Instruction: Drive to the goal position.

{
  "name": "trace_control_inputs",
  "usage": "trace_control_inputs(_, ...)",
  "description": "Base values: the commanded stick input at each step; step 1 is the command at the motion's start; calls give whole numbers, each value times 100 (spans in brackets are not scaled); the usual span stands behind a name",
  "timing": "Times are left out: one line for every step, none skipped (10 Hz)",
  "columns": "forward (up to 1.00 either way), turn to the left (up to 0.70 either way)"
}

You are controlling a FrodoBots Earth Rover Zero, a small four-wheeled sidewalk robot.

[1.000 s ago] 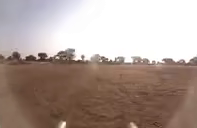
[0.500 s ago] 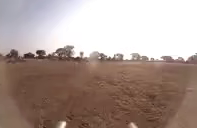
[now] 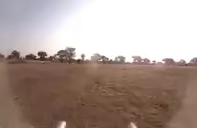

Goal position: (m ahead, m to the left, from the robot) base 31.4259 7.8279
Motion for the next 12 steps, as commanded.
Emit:
trace_control_inputs(70, 0)
trace_control_inputs(70, 0)
trace_control_inputs(70, 0)
trace_control_inputs(70, 0)
trace_control_inputs(70, 0)
trace_control_inputs(70, 0)
trace_control_inputs(70, 0)
trace_control_inputs(70, 0)
trace_control_inputs(70, 0)
trace_control_inputs(70, 0)
trace_control_inputs(70, 0)
trace_control_inputs(70, 0)
